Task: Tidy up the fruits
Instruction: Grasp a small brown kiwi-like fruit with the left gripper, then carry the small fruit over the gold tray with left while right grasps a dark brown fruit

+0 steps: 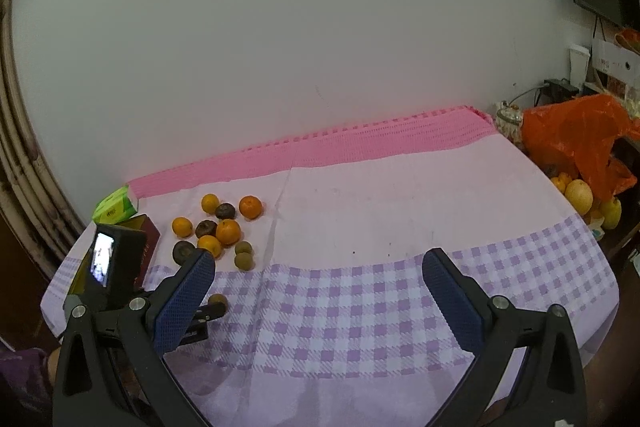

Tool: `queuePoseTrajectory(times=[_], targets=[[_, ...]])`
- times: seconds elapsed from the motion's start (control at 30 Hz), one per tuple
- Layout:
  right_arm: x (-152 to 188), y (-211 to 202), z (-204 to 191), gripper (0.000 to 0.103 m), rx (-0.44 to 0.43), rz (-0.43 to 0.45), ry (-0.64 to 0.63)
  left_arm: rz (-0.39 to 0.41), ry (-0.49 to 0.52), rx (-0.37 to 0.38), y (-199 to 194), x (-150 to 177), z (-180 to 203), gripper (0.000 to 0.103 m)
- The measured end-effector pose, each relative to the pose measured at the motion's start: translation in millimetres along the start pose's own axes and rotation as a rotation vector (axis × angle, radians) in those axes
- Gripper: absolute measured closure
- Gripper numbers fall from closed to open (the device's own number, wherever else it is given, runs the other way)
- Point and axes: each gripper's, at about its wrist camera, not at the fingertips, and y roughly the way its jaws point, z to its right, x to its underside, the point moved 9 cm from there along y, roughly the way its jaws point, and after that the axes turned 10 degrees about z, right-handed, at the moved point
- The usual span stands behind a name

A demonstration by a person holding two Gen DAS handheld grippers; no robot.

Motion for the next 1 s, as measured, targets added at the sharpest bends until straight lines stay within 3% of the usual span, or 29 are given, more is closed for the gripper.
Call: queuePoseTrajectory(times=[0.07, 0.13, 0.17, 0.2, 0.23, 0.43, 0.7, 1.0], targets=[[1, 1, 1, 0.0, -0.001, -0.002, 0.003, 0.008, -0.005, 0.004, 2, 0, -1, 0.046], [2, 1, 1, 0.0, -0.001, -0.004, 0.0, 0.013, -0.001, 0.009, 4, -1, 1, 0.054], [3, 1, 2, 0.0, -0.001, -0.007, 0.0, 0.019, 0.005, 0.006, 4, -1, 1, 0.061], [3, 2, 2, 0.0, -0.002, -0.013, -0.001, 0.024, 0.012, 0.001, 5, -2, 1, 0.076], [5, 4, 1, 0.0, -0.001, -0.019, -0.002, 0.027, 0.023, -0.01, 5, -3, 1, 0.079], [7, 6, 2, 0.0, 0.005, -0.015, -0.009, 0.028, -0.026, -0.004, -2, -2, -8, 0.079], [17, 7, -6, 0.0, -0.015, -0.047, -0.04, 0.088, -0.146, 0.005, -57, -6, -39, 0.079], [45, 5, -59, 0.0, -0.214, -0.104, -0.128, 0.158, -0.217, -0.052, -112, -11, -77, 0.079]])
